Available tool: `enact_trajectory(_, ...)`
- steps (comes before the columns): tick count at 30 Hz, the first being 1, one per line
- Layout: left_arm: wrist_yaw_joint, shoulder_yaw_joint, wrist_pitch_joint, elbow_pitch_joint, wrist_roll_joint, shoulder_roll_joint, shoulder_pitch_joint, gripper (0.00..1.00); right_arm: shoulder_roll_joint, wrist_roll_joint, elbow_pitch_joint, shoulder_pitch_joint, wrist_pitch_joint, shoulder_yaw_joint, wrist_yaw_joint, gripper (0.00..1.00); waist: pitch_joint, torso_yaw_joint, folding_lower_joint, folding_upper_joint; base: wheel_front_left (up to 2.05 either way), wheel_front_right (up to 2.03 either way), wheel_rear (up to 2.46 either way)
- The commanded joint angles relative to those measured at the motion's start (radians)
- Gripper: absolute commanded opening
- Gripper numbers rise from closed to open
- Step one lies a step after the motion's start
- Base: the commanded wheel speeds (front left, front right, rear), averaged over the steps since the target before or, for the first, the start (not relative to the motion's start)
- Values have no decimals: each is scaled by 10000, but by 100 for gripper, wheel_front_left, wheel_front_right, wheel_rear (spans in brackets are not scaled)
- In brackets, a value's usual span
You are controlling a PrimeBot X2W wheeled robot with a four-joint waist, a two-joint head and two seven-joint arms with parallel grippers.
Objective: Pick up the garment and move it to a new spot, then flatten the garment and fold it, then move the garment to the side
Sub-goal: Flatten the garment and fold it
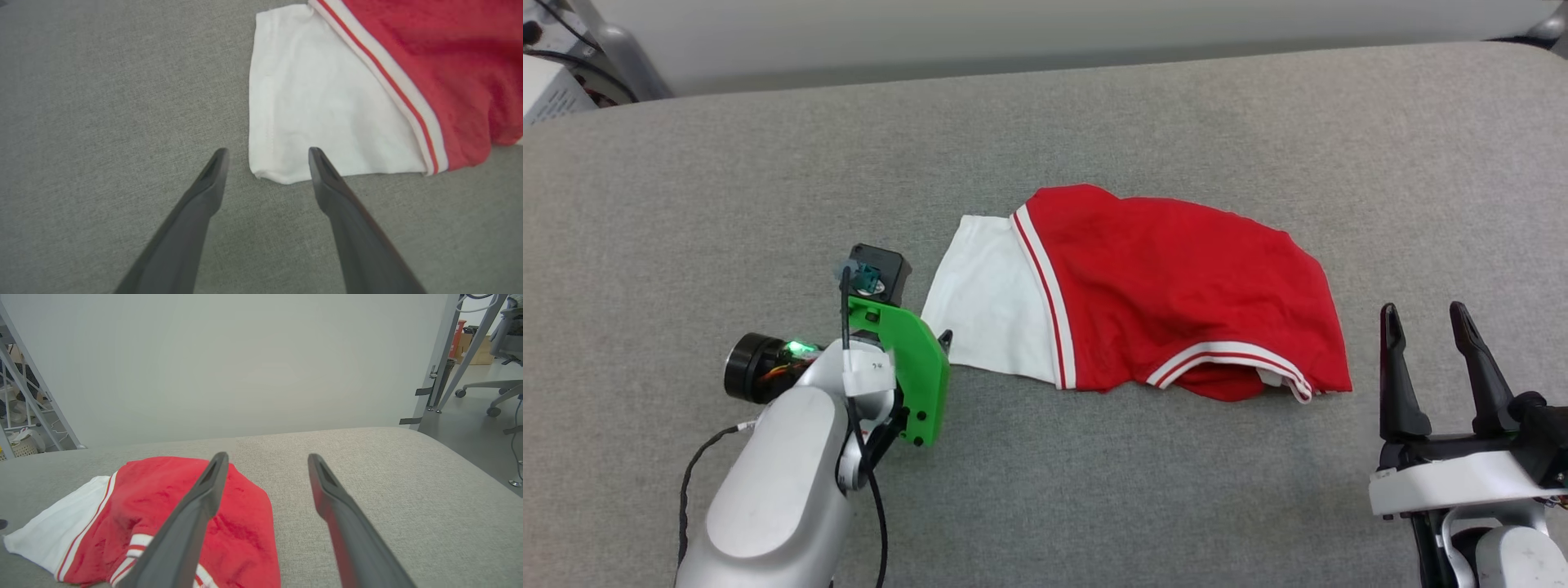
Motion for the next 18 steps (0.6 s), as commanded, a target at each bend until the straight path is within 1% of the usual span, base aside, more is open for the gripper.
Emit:
enact_trajectory(1,93,-4,92,135,77,88,-200,100,-26,89,-21,-183,-21,21,-9,100,559,-473,0,108,0,0,0)
enact_trajectory(7,160,-17,98,787,114,196,-357,100,-26,211,-24,-318,-21,73,-9,100,859,-602,0,108,0,0,0)
enact_trajectory(9,120,-50,64,1054,70,173,-360,100,-26,228,1,-361,-21,91,-9,100,887,-604,0,108,0,0,0)
enact_trajectory(10,95,-79,83,1187,54,174,-338,85,-26,232,17,-377,-21,104,-9,100,884,-603,0,108,0,0,0)
enact_trajectory(11,77,-112,80,1336,49,183,-298,36,-26,234,38,-398,-21,126,-9,100,869,-600,0,108,0,0,0)
enact_trajectory(12,43,-135,78,1437,8,169,-248,0,-26,236,52,-412,-21,137,-9,100,852,-592,0,108,0,0,0)
enact_trajectory(15,-128,-241,62,1610,-188,83,-23,0,-26,233,97,-417,-21,79,-9,100,731,-483,0,108,0,0,0)
enact_trajectory(18,-193,-269,-145,1463,-325,23,201,0,-26,183,162,-356,-21,30,-9,100,517,-334,0,108,0,0,0)
